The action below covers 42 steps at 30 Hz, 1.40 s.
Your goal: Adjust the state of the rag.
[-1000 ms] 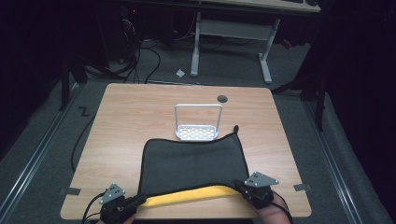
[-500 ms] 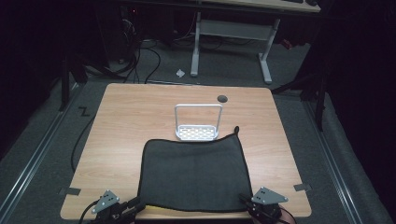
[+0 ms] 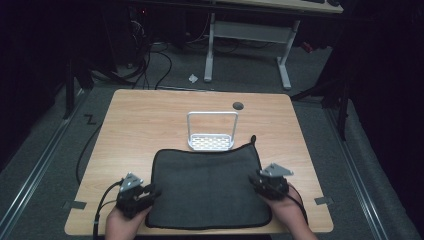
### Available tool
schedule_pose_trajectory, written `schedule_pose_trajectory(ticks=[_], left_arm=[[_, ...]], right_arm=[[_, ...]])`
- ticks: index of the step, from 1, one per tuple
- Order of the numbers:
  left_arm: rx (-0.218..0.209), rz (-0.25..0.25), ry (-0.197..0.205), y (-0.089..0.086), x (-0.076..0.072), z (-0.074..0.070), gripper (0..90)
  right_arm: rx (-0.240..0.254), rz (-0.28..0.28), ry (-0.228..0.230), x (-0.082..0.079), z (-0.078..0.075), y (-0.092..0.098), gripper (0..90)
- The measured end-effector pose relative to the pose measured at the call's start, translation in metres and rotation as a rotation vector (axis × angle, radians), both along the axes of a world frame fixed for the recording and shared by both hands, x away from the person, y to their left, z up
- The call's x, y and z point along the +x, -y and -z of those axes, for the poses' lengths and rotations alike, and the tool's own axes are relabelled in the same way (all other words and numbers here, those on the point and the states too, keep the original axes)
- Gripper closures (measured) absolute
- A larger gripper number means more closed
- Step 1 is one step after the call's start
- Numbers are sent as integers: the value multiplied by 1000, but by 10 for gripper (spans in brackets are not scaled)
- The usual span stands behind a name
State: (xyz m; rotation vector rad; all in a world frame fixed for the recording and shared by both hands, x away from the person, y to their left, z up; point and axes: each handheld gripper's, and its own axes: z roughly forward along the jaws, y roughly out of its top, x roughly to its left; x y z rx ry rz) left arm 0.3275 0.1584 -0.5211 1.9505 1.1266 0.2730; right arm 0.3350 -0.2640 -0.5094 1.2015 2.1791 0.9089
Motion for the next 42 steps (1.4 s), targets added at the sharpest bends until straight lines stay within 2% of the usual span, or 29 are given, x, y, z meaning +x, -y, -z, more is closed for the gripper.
schedule_pose_trajectory(ticks=[1, 3, 5, 7, 11, 14, 15, 18, 20, 21, 22, 25, 27, 29, 31, 33, 35, 37, 39, 42], left_arm=[[22, 1, 1, 4, 9, 2, 627], [51, 3, -16, 11, 23, 8, 624], [59, 11, -13, 14, 25, 10, 623], [59, 27, -17, 18, 22, 10, 621], [45, 72, -15, 30, 13, 11, 618], [51, 88, 7, 39, 8, 12, 605], [48, 87, 8, 41, 8, 12, 600], [25, 93, -26, 40, 13, 10, 572], [31, 85, -3, 37, 17, 5, 557], [20, 63, 16, 34, 22, 1, 547], [14, 49, 26, 32, 26, -1, 535], [8, -6, 39, 25, 46, -5, 513], [33, -34, 53, 25, 61, -4, 500], [55, -68, 54, 26, 76, 0, 486], [52, -72, 46, 28, 88, 4, 480], [51, -75, 36, 31, 97, 6, 472], [51, -72, 39, 34, 102, 8, 473], [67, -69, 44, 38, 105, 10, 481], [93, -53, 30, 42, 108, 12, 482], [106, -52, 63, 47, 107, 15, 493]], right_arm=[[1, 22, -7, 12, 2, 0, 611], [5, 47, -56, 31, 7, 1, 616], [-19, 51, -91, 38, 13, 1, 612], [-11, 49, -94, 34, 15, 4, 611], [-10, 55, -80, 16, 16, 16, 610], [-11, 83, -80, 9, 16, 28, 588], [-11, 89, -74, 9, 17, 31, 575], [-4, 115, -71, 15, 17, 40, 572], [-10, 139, -60, 18, 17, 44, 574], [-3, 145, -65, 19, 17, 45, 573], [-6, 148, -50, 18, 16, 46, 567], [19, 124, -10, 11, 11, 44, 557], [25, 101, 10, 7, 9, 40, 549], [30, 80, 8, 5, 7, 36, 567], [32, 71, -5, 3, 7, 32, 594], [24, 64, 1, 2, 6, 29, 608], [22, 43, 20, -1, 5, 26, 598], [23, 20, 48, -4, 4, 23, 585], [34, -6, 56, -5, 3, 21, 583], [47, -18, 62, -5, 3, 17, 534]])
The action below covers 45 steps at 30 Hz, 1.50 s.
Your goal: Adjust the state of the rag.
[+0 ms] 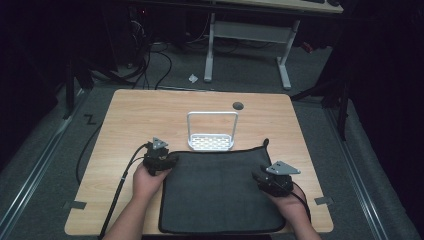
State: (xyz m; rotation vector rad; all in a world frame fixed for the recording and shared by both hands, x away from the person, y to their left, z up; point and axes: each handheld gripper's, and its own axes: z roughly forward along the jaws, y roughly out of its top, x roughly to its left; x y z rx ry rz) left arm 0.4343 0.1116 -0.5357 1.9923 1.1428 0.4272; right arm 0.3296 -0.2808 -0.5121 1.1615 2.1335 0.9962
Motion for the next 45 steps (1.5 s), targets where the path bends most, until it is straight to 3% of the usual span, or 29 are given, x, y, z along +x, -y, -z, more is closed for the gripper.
schedule_pose_trajectory(ticks=[3, 6, 11, 14, 20, 24, 37, 45], left_arm=[[20, 6, 20, 4, -1, 1, 545], [31, 24, 28, 7, -3, 1, 645], [-11, 44, 3, 4, -2, 1, 786], [-45, 44, -19, 1, 0, 1, 797], [-101, 41, -53, -5, 3, 2, 799], [-143, 44, -77, -9, 4, 3, 797], [-192, 55, -73, -13, 3, 3, 795], [-206, 60, -71, -14, 2, 3, 794]], right_arm=[[35, -16, -16, 1, 2, -3, 518], [38, -24, -10, 1, 2, -7, 481], [7, -65, 4, -4, -1, -21, 434], [-10, -88, 34, -9, -4, -32, 424], [-12, -172, 45, -15, -8, -63, 416], [-30, -243, 19, -18, -7, -91, 410], [-47, -377, -34, -30, 3, -178, 400], [-12, -458, -73, -40, 9, -221, 398]])
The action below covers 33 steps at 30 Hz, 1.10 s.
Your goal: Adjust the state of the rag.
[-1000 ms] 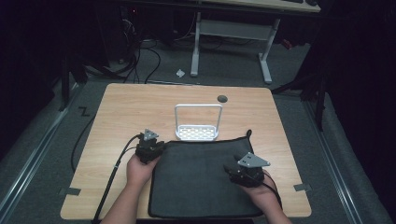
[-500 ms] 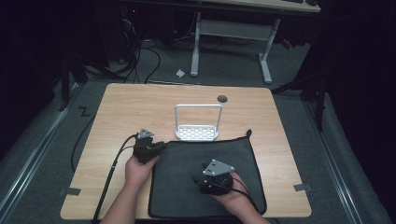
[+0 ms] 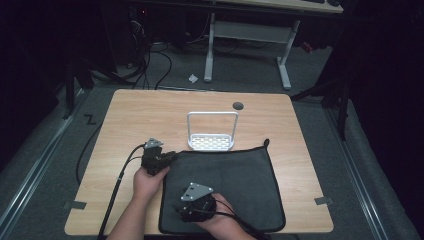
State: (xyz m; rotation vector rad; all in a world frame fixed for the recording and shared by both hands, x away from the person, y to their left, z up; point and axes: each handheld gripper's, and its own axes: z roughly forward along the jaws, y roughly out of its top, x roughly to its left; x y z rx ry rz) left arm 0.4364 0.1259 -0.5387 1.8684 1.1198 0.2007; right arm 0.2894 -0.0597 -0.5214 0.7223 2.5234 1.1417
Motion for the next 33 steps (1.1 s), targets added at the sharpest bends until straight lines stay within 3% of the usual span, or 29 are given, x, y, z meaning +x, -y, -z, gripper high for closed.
schedule_pose_trajectory(ticks=[3, 10, 15, 18, 22, 23, 26, 33], left_arm=[[-2, 0, -2, 0, 0, 0, 793], [-4, -5, -13, -1, 1, 0, 791], [-5, -4, -15, -1, 1, 1, 790], [-4, -3, -16, -1, 1, 1, 790], [-3, -3, -18, -1, 1, 1, 790], [-4, -4, -18, -1, 1, 1, 789], [-9, -4, -16, -2, 0, 1, 790], [-32, -3, -7, -4, -1, -1, 814]], right_arm=[[1, -20, -12, -4, 2, -13, 392], [9, -61, -91, -9, 10, -36, 347], [-20, -64, -83, -11, 14, -44, 332], [-34, -71, -67, -13, 13, -44, 407], [-45, -65, -57, -12, 11, -41, 573], [-50, -65, -47, -12, 11, -40, 655], [-72, -63, -3, -12, 9, -37, 780], [-2, -48, 71, -13, -13, -20, 833]])
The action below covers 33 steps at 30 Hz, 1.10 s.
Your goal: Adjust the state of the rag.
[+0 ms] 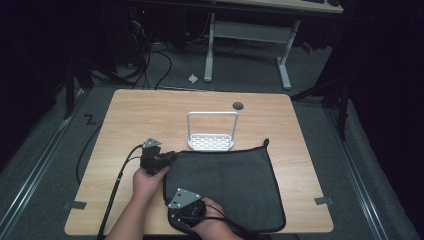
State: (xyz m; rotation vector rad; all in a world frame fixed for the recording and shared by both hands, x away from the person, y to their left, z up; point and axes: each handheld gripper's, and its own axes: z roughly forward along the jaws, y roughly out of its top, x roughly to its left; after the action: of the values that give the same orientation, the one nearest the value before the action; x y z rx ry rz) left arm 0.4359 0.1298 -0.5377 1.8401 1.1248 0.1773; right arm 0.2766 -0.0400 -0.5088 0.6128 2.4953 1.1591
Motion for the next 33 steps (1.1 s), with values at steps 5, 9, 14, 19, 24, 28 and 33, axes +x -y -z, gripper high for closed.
schedule_pose_trajectory(ticks=[5, 9, 14, 19, 24, 28, 33], left_arm=[[-104, -45, -5, -2, -5, -5, 819], [-176, -72, -11, -8, -10, -11, 823], [-185, -125, 0, -33, -18, -19, 827], [-149, -176, 2, -70, -31, -27, 828], [-142, -246, 21, -114, -48, -39, 832], [-141, -288, 30, -137, -58, -47, 834], [-151, -303, 33, -132, -57, -48, 835]], right_arm=[[61, 5, 46, -5, -15, 9, 834], [88, -11, 62, -9, -23, 8, 833], [107, -47, 75, -12, -26, -8, 832], [107, -100, 86, -17, -28, -37, 832], [115, -171, 108, -23, -36, -72, 831], [125, -206, 125, -26, -43, -92, 831], [128, -195, 126, -25, -46, -89, 830]])
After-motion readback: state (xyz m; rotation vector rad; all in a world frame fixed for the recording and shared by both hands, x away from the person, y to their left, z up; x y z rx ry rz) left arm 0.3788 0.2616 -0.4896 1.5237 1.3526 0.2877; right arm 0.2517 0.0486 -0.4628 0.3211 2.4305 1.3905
